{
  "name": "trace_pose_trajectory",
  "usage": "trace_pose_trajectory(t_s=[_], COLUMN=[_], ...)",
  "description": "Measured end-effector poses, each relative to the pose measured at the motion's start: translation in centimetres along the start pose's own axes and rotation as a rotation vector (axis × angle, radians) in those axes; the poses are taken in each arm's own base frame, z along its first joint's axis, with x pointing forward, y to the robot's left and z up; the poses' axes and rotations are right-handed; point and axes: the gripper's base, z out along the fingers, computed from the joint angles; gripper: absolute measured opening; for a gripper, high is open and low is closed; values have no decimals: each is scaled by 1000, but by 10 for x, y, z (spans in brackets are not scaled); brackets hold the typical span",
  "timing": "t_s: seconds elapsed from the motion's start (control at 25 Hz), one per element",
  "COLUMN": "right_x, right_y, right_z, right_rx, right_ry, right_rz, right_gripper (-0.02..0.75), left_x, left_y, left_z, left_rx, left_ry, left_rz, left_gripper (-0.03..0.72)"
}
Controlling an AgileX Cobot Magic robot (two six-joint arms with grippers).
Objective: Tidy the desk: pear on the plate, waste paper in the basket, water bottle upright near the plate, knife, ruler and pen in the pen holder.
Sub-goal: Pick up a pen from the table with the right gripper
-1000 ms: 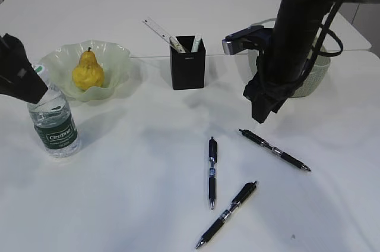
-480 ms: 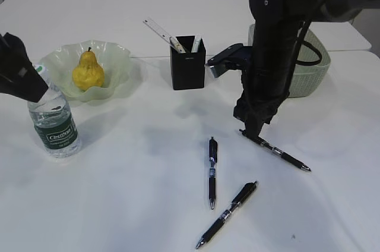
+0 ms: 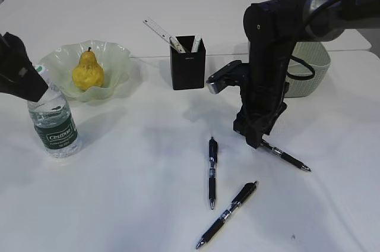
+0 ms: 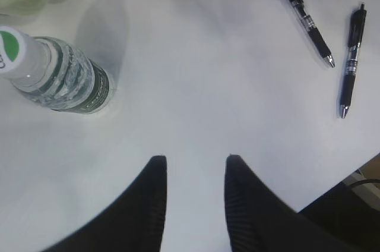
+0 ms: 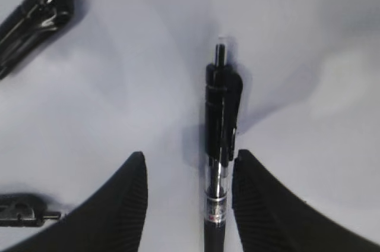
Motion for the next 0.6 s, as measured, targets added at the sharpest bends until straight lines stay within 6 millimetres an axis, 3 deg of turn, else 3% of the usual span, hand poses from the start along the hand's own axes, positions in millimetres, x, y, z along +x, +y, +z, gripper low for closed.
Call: trace_pose_trajectory(t_s=[0.32,0.6], right_x=[-4,-7], right_y=[-2,-3], right_z=[4,20], right_rx=[16,7], right_ry=[-37,-12], right_rz=[0,-2], right_gripper=[372,372], left_x=[0,0], left_y=[0,0], left_z=[0,0], left_rx=[0,-4], left_ry=[0,0], left_rz=[0,2], left_gripper=[227,227])
